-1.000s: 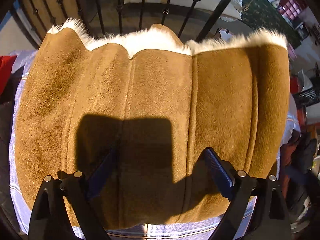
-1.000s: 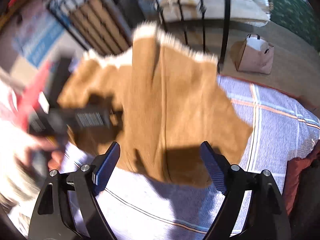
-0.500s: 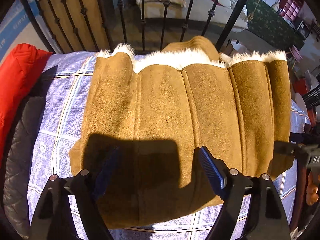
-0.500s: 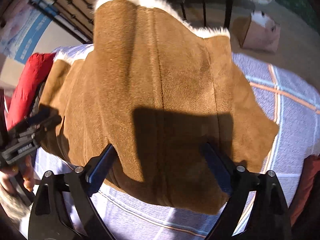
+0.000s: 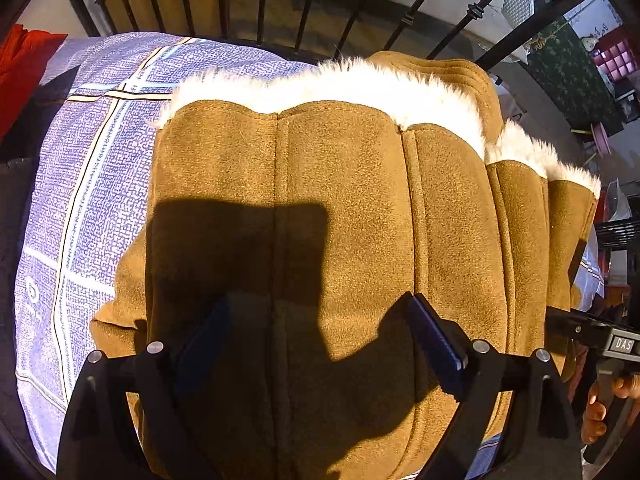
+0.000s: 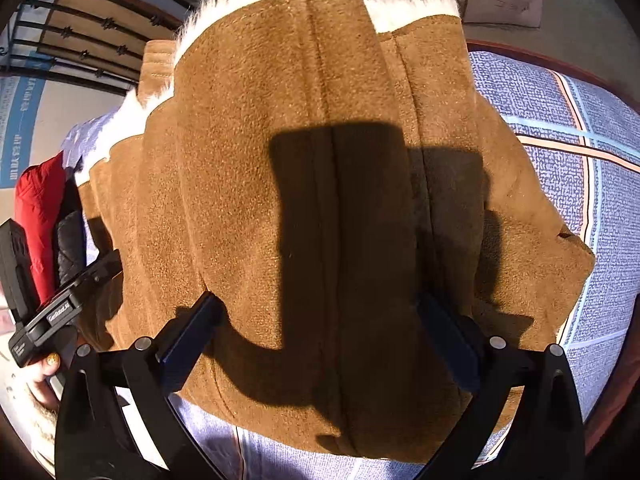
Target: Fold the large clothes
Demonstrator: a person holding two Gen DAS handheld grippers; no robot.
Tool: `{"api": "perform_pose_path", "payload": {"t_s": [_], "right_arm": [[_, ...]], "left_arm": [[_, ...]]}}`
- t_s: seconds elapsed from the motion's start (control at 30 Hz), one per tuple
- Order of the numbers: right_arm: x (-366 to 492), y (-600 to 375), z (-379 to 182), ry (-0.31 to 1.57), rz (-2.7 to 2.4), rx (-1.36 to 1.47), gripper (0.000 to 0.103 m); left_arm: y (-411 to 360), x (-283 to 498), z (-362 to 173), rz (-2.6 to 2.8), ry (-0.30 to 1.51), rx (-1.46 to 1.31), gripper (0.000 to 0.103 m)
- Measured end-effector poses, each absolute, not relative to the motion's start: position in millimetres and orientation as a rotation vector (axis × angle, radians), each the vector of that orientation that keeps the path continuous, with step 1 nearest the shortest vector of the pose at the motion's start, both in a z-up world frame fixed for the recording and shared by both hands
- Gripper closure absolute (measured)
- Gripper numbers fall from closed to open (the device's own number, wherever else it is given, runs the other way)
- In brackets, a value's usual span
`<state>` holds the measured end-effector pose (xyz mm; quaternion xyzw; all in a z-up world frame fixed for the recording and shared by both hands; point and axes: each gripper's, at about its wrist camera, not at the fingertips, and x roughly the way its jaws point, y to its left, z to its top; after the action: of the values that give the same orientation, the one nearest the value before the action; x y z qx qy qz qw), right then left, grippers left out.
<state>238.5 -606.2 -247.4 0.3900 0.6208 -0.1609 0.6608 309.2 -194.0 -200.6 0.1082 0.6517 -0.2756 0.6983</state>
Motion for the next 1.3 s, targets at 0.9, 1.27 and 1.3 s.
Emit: {"api": "perform_pose_path", "payload": {"t_s": [0.9, 1.27, 1.3], "right_arm": [[173.7, -528.8, -169.6, 1.146, -0.454, 0.623, 0.005], [163.7, -511.8, -151.0, 1.156, -0.432, 0.620, 0.005], [161.6, -512.9, -150.4, 1.144, -0.442, 0.636, 0.005]], "left_arm": [[-173.2, 244.2, -141.6, -0.566, 1.201, 0.450, 0.008], [-151.7, 231.6, -152.1, -0.508, 1.202, 0.525, 0.006], [-148.0, 234.5, -156.9, -0.504, 1.231, 0.505, 0.005]]}}
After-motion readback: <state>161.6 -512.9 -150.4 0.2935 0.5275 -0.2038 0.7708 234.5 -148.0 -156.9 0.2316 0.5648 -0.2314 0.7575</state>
